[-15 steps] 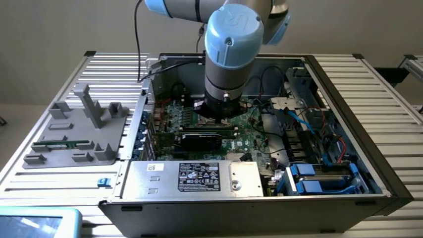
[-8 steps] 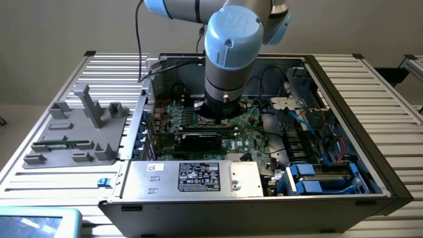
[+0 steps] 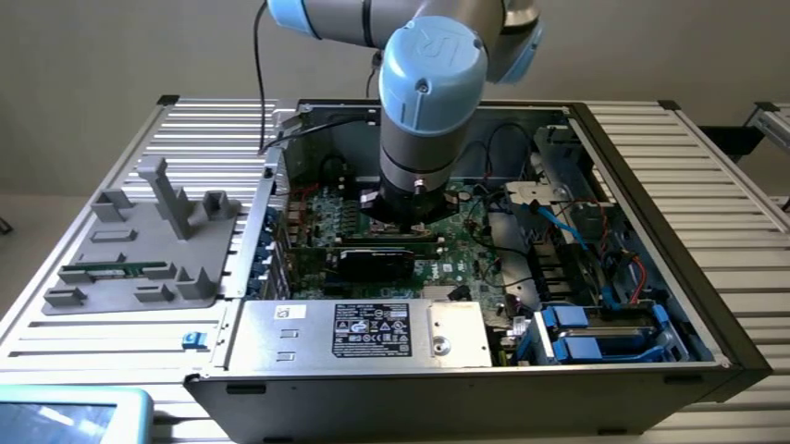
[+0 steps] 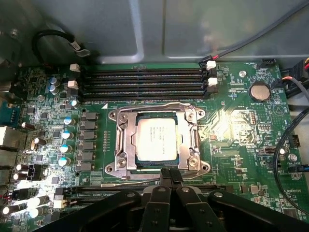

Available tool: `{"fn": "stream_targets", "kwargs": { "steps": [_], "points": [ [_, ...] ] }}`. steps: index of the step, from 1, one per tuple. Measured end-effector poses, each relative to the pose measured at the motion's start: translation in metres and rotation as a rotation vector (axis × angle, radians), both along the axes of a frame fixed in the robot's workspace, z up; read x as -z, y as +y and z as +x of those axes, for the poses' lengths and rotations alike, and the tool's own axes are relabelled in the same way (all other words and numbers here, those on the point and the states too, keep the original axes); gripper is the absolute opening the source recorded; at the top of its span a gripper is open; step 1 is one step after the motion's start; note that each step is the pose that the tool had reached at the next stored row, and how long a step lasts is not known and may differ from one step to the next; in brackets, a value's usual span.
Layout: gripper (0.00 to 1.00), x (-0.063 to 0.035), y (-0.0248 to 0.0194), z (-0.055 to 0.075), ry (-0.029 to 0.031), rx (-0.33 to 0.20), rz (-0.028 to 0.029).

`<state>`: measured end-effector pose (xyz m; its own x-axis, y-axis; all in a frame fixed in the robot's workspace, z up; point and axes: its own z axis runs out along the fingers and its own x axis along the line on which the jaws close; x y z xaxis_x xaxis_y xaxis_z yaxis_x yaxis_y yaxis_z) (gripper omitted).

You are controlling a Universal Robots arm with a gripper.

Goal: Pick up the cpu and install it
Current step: 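Install the second cpu locking lever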

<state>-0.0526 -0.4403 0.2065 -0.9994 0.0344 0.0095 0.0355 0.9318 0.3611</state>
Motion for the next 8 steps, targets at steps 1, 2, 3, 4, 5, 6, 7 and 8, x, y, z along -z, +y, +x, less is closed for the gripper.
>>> {"fn": "stream_targets", "kwargs": {
  "steps": [1,2,3,4,5,6,7,8],
  "points": [
    [0.09,0.0002,0.0002,0.0,0.0,0.0,0.0001],
    [0.09,0.0005,0.0009,-0.0001,-0.0001,0.0,0.0009],
    [0.09,0.0009,0.0016,0.0,-0.0001,0.0,0.0019],
    [0.09,0.0011,0.0019,0.0,-0.0003,0.001,0.0025],
    [0.09,0.0011,0.0019,0.0,-0.0001,0.001,0.0025],
    [0.09,0.0011,0.0019,0.0,-0.0001,0.0,0.0025],
    [0.09,0.0017,0.002,0.0,0.0,0.001,0.0026],
    [0.09,0.0031,0.0019,-0.0001,0.0001,0.001,0.0054]
  ]
}}
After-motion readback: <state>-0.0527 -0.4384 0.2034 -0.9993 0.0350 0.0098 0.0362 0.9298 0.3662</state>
